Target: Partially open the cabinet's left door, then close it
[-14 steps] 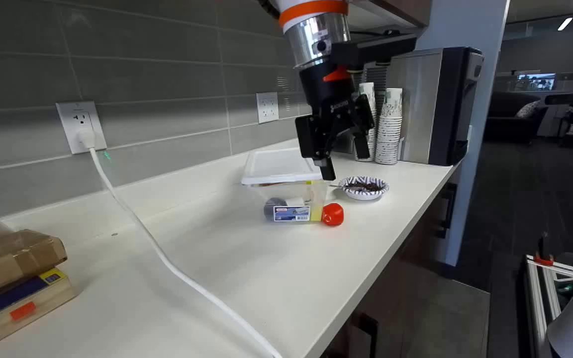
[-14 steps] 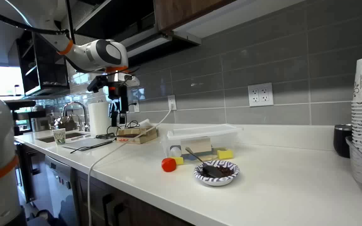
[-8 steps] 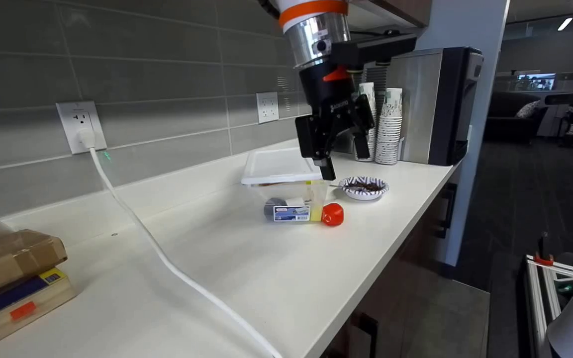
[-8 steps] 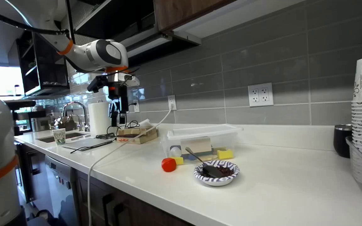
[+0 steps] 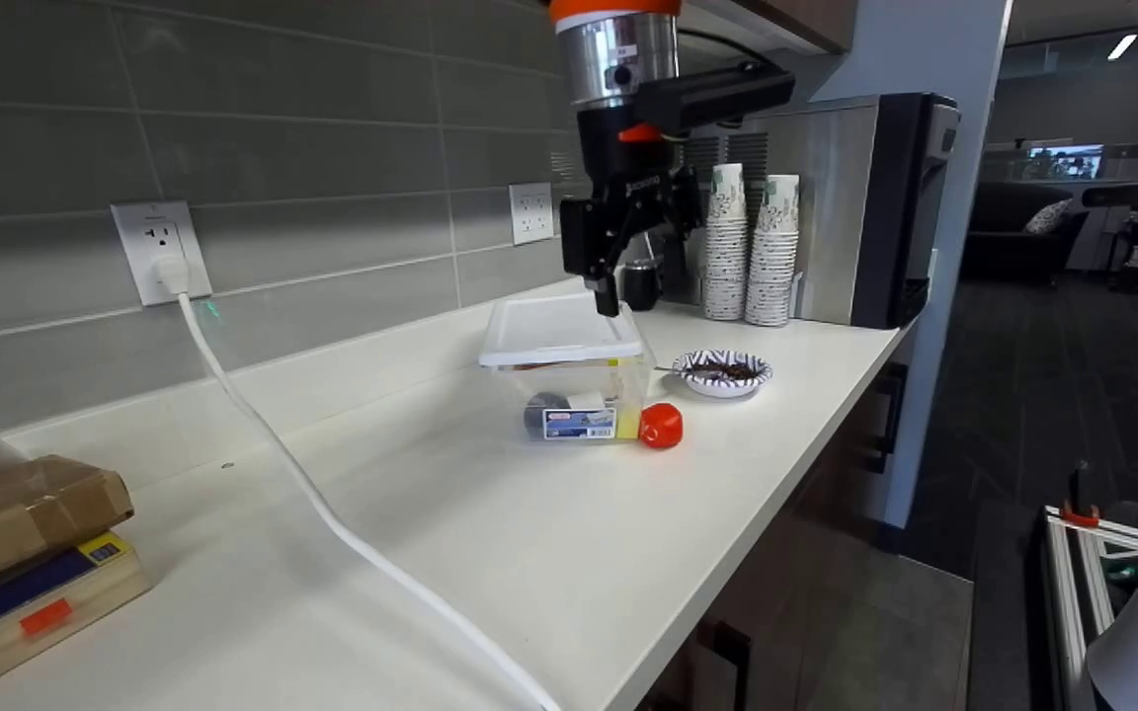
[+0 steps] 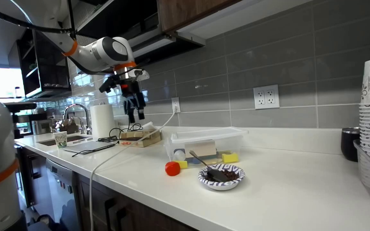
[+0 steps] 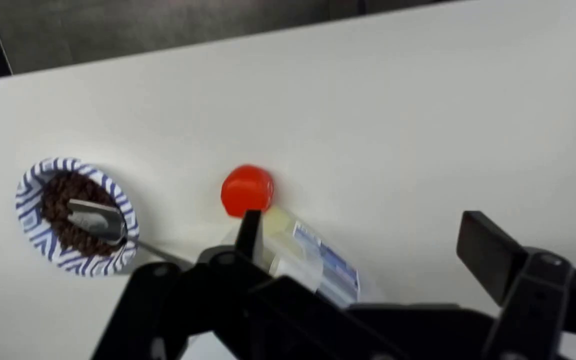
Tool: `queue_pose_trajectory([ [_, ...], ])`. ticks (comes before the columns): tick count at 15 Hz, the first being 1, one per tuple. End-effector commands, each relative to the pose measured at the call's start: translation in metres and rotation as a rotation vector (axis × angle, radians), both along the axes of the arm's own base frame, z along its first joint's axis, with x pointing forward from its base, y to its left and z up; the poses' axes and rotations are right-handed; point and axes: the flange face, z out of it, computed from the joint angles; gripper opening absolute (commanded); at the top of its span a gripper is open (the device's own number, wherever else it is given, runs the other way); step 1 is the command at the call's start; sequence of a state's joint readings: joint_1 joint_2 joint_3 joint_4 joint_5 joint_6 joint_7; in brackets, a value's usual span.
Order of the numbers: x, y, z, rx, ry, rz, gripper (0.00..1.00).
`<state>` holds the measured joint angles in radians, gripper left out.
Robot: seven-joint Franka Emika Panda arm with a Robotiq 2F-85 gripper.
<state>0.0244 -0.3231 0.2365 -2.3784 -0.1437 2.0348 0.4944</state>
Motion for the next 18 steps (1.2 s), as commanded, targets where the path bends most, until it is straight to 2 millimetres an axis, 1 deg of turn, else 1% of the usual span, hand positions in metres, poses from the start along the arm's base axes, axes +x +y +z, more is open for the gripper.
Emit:
queue_pose_trajectory([
  [1, 0.033, -0.034, 0.04, -0.027, -0.199, -0.024, 1.0],
  [3, 0.053, -0.062, 0.065, -0.048, -0.313, -0.04, 1.0],
  [4, 0.062, -0.079, 0.081, -0.059, -0.366, -0.052, 1.0],
  [7, 0.078, -0.121, 0.125, -0.102, -0.489, -0.081, 1.0],
  [9, 0.078, -0.145, 0.145, -0.129, -0.525, -0.1, 1.0],
  [13, 0.069, -0.187, 0.176, -0.204, -0.574, -0.15, 1.0],
  [15, 0.068, -0.208, 0.192, -0.254, -0.612, -0.18, 1.0],
  [18, 0.07, -0.237, 0.225, -0.343, -0.691, -0.216, 1.0],
])
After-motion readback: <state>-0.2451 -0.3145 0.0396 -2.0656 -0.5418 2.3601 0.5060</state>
